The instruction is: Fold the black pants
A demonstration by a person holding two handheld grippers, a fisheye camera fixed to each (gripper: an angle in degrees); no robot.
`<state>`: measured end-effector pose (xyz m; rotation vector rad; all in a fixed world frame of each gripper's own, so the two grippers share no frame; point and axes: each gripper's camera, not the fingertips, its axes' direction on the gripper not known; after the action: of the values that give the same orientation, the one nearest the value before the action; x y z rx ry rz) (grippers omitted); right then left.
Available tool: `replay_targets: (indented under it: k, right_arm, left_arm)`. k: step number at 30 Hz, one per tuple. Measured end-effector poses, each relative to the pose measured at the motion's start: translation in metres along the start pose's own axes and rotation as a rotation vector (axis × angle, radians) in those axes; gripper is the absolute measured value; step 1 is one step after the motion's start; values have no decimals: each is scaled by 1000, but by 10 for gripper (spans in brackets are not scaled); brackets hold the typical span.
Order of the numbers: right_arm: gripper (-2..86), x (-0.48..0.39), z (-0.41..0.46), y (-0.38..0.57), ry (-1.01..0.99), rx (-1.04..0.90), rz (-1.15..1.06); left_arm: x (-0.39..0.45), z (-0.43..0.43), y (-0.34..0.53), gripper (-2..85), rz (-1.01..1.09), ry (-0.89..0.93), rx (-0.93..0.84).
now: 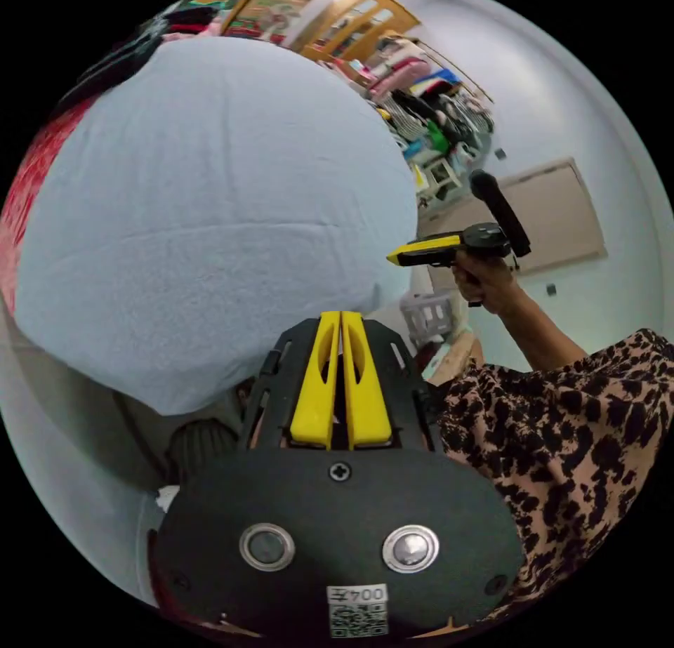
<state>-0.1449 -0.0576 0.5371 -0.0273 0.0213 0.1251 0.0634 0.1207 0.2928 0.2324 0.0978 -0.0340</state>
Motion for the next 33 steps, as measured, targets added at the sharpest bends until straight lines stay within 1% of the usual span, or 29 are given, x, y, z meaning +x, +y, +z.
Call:
replay_targets:
  k: [2,4,7,11,14,18,21,25,29,31,33]
  right_arm:
    - [-7,18,-19,-28,5,-100,-27]
    - [-6,29,-35,-43,17,-142,-57]
    - [-7,37,-66,-51,18,-212,-165]
    - [-7,39,-109,-43,68,-232,-280]
    - [-7,44,-138,-36,84,-223,-296]
    - [-7,63,-171,-30,13,-223,-284]
    - [-8,72,-196,-21,-16,-209,-332]
    - [-8,88,-227,-18,-81,-238,-189]
    - [-8,80,-255,-9,-13,-245,-257]
    - [-8,76,-265,-6,24,-257,-252]
    - [-8,73,-274,-3,45,-269,-222]
  left_arm:
    - [-2,-26,4,1,-51,-12,52]
    - [0,-53,9,1,-91,-43,104]
    - [7,-99,17,1,-183,-111,193]
    - [19,-146,18,1,-266,-175,230]
    - [30,-170,11,1,-283,-195,225]
    - [42,-205,-7,1,-261,-199,214]
    - [47,-229,-24,1,-226,-194,200]
    - [49,-258,-48,2,-169,-173,181]
    - [42,-301,-79,4,-95,-168,181]
    - [31,-327,-93,6,-95,-172,197]
    - [15,-373,-115,11,-86,-197,271]
